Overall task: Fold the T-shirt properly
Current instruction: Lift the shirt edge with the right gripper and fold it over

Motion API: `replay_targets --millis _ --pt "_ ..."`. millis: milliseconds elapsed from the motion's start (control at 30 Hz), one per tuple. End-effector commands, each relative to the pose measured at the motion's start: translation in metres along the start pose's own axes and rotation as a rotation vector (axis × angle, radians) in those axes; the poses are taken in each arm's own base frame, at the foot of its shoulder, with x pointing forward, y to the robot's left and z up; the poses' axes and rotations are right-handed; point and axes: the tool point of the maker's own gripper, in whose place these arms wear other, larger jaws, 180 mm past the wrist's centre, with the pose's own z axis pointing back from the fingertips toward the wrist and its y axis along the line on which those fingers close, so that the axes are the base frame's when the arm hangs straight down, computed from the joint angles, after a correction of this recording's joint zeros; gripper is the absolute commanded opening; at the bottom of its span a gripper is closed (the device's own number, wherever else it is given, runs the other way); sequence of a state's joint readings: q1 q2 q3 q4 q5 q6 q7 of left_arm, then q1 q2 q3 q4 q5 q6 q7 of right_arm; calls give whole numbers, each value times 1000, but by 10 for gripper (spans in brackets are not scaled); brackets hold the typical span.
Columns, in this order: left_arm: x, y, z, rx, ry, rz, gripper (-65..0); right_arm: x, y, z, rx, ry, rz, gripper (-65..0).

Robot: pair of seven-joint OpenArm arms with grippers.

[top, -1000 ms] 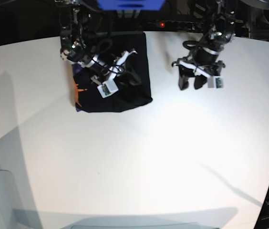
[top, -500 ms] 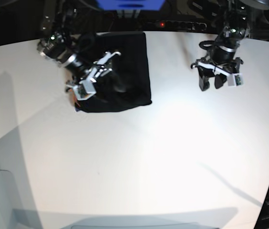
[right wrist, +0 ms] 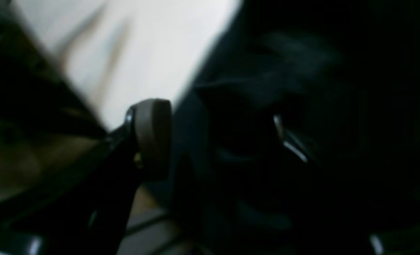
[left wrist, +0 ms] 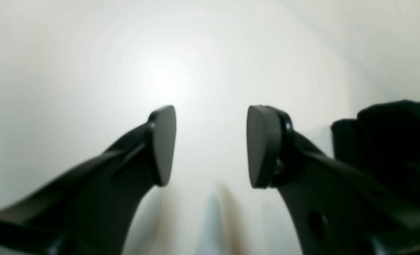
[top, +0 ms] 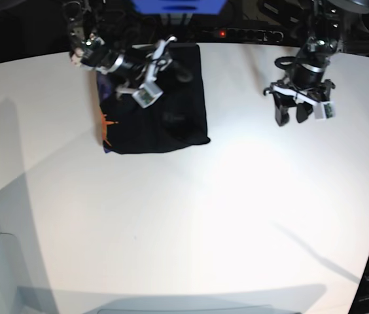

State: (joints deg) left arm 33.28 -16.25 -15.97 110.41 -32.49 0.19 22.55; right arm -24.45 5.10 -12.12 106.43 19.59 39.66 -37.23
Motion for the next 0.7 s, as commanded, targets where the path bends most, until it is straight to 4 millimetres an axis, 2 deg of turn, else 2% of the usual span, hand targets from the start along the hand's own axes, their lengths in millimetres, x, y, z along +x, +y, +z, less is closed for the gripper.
replay_targets --millis 0,133,200,300,433,567,667 --pt "18 1 4 -4 -56 -20 -338 12 10 1 38 -43 26 -295" --pt "31 11 8 25 -90 -28 -338 13 40 -1 138 -19 113 -295" --pt "32 16 11 41 -92 -29 -338 18 47 -3 169 -22 151 -295" --pt "32 19 13 47 -93 -30 -338 13 51 -2 192 -1 181 -295" --pt "32 21 13 53 -91 -30 -338 32 34 9 129 -45 209 -295" --pt "31 21 14 54 -90 -27 -338 53 -2 12 17 -100 188 -292" --pt "31 20 14 53 -91 -25 -336 40 -8 3 25 -65 156 -292"
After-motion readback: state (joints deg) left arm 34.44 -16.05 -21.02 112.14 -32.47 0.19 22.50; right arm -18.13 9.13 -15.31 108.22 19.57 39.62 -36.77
